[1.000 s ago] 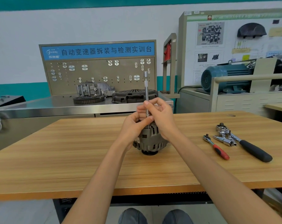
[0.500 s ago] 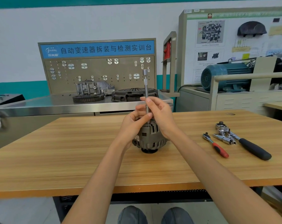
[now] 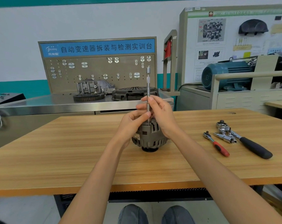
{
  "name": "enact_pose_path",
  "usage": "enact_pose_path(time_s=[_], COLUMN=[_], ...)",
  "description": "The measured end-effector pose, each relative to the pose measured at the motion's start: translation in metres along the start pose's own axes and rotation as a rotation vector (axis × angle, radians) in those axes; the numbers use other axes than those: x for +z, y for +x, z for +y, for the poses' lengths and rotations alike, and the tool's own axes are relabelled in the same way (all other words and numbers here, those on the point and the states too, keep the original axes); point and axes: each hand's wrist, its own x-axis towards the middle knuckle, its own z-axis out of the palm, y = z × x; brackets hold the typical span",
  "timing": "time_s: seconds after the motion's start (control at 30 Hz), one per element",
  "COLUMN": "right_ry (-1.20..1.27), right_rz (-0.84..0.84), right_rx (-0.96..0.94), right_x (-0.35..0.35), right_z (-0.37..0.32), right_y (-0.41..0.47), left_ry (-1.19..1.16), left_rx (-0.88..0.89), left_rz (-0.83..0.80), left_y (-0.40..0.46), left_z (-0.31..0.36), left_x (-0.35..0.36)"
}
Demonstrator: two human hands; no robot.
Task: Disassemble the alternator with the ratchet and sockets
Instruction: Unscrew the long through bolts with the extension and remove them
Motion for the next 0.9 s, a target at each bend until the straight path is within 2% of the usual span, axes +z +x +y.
enact_pose_path(time_s=[0.3,0.6,0.9], right_ry=[0.024,0.002,0.017], right_rz=[0.025,0.014,0.017], right_rx=[0.019,-0.014,0.037], right_x=[0.0022,-0.0010,0.0027], right_z=[0.0042,0.0027,0.0029], right_y=[0.0014,-0.0002,0.0007], left_ry=[0.033,0.022,0.058], left_rx=[0.018,0.033,0.032], left_rz=[0.037,-0.035,0.056], left_y=[0.0016,-0.0015,0.0013], left_z=[-0.0032,-0.0022,-0.0046], left_x=[0.0038,-0.0019,0.0062])
